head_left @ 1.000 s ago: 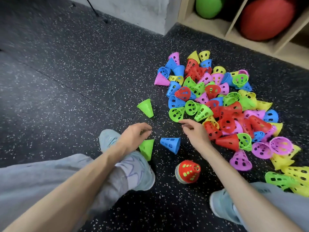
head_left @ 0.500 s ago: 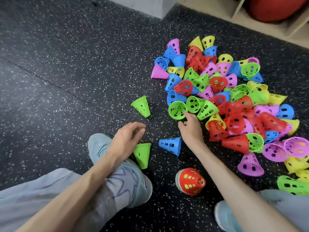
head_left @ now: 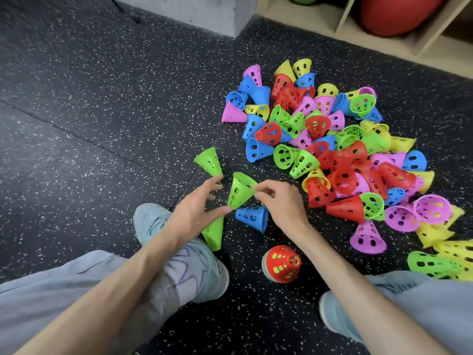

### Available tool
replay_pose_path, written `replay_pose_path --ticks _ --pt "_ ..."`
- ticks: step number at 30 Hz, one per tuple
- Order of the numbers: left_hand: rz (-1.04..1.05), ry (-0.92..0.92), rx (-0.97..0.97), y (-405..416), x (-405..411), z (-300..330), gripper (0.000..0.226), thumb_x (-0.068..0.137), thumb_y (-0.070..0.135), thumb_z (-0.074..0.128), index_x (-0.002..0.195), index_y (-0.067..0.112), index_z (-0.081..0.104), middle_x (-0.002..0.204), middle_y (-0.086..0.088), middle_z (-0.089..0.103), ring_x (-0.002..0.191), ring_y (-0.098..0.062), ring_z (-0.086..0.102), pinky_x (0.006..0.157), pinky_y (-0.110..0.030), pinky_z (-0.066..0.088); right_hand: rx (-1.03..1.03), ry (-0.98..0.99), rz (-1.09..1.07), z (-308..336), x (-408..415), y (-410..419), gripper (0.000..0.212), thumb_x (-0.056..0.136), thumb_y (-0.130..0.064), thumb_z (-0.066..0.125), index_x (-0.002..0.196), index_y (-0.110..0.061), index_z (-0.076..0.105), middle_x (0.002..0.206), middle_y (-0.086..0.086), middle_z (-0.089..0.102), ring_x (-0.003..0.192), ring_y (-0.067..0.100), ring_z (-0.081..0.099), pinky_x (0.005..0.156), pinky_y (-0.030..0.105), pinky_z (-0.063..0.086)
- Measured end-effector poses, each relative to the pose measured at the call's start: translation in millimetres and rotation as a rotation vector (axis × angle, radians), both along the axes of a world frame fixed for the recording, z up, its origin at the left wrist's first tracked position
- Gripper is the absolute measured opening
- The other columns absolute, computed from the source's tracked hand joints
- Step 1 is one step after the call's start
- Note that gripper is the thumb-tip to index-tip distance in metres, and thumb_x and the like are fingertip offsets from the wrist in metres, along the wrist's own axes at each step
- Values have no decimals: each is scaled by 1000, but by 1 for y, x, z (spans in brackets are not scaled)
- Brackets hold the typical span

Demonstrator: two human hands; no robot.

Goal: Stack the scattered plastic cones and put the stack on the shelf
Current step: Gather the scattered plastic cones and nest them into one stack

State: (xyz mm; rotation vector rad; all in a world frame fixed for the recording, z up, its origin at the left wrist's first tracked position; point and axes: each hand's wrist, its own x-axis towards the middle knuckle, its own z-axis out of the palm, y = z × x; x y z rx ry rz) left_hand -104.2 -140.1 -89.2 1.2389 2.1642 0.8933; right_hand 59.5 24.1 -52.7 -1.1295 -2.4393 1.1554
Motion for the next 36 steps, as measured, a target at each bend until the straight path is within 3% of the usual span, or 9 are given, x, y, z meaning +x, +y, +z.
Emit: replay_pose_path --ticks 5,8,14,19,23,27,31,36 --pt "-13 -18 32 2 6 9 84 76 69 68 150 43 36 119 19 64 105 2 63 100 -38 53 -21 -54 183 10 8 -7 11 93 -25 70 101 -27 77 77 -21 69 75 -1 66 77 29 57" --pt "-21 -29 31 5 12 11 77 80 56 76 148 41 42 107 24 63 95 9 63 95 -33 55 -17 -58 191 9 16 -6 11 92 -24 70 102 -25 77 73 -22 65 74 -1 63 79 32 57" --pt "-52 -8 16 7 18 12 76 85 42 79 150 40 39 110 25 59 94 11 60 93 -27 53 -76 -32 198 3 27 -5 11 92 -24 71 101 -26 77 72 -24 66 70 -5 61 79 32 56" --pt "-27 -2 26 8 19 10 77 84 45 80 149 38 40 114 13 61 92 0 65 89 -23 53 -151 13 208 1 26 -9 12 95 -25 67 103 -30 75 83 -18 71 65 2 67 73 30 57" --pt "41 2 33 8 16 4 75 85 40 80 149 36 41 114 10 64 90 -7 64 86 -26 53 -82 5 111 -8 32 -7 21 97 -24 62 112 -37 71 88 -19 65 68 -2 58 69 26 50" --pt "105 12 33 10 13 1 74 86 40 79 150 34 42 109 16 62 87 -4 62 82 -21 50 -121 -103 67 -19 40 -2 27 98 -22 61 114 -41 70 114 -9 56 91 9 60 85 32 53" --pt "95 12 21 10 12 1 75 87 42 78 151 35 40 111 16 62 89 -5 63 83 -25 52 -219 -176 117 -25 41 -3 35 97 -19 59 128 -31 70 134 -8 64 107 12 62 97 33 50" --pt "73 25 2 9 12 1 76 86 45 77 152 38 39 116 11 63 91 -3 63 88 -32 53 -143 -88 -33 -25 40 -5 25 97 -21 64 119 -25 75 121 -9 73 105 8 67 97 34 55"
